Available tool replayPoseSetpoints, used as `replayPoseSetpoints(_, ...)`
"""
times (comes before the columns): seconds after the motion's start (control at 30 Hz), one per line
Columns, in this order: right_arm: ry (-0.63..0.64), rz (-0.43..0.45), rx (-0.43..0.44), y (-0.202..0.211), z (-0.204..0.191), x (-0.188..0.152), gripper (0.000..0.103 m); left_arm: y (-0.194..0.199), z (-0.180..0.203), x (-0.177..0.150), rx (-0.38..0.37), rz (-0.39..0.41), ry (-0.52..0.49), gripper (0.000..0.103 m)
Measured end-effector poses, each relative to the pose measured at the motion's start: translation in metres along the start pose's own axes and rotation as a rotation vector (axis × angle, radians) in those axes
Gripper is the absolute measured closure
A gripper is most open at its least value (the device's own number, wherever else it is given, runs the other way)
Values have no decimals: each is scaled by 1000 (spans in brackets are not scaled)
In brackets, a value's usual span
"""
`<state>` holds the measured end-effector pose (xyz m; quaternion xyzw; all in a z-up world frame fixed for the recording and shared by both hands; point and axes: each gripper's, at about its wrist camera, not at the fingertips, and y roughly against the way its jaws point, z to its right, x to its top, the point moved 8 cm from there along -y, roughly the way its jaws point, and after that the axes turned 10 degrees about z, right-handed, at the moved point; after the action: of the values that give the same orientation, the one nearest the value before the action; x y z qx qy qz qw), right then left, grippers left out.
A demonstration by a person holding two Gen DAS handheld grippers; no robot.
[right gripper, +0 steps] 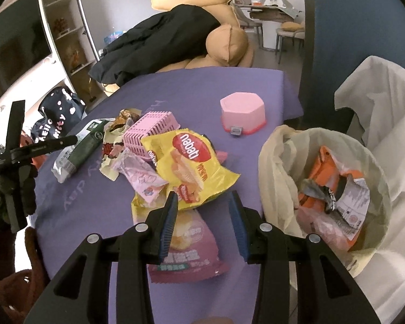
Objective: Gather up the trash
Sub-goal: 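Move both tools back over the table toward the milk carton and pink candy stick, then grasp the white milk carton with the left tool while the right grasps the pink candy stick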
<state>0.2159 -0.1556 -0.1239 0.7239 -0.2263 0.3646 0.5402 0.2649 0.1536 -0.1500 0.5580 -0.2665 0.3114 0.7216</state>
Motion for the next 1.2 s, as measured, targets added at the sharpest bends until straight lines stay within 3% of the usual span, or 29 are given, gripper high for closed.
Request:
replayPoseSetpoints(0.2,87,8,35,-26,-5,27,66,-7,16,-4,-8,-20,-43,52)
replayPoseSetpoints(0.4,83,-85,26,-65,1,26,66,-8,21,2,1,-3,-41,52)
replayPoseSetpoints(0.5,59,-69,20,-62,0,28,66,-7,15,7,9,14,-10,52)
replayPoseSetpoints(0.7,134,-44,99,-41,-40,38,66,-10,13,9,6,16,12,52)
replayPoseSetpoints(0.83,205,-103,195,-50,-80,29,66,-9,17,7,-8,15,14,52)
replayPoseSetpoints(1.0,234,-178,178,-74,-91,5,65,-3,17,8,-19,26,8,52)
replayPoseSetpoints(1.03,252,-177,169,-75,-92,2,66,-2,16,8,-19,28,8,52)
replayPoseSetpoints(1.13,254,-162,165,-72,-93,7,83,-1,17,8,-19,32,8,52)
replayPoseSetpoints(1.2,251,-135,167,-65,-95,12,87,-2,17,6,-22,30,13,52)
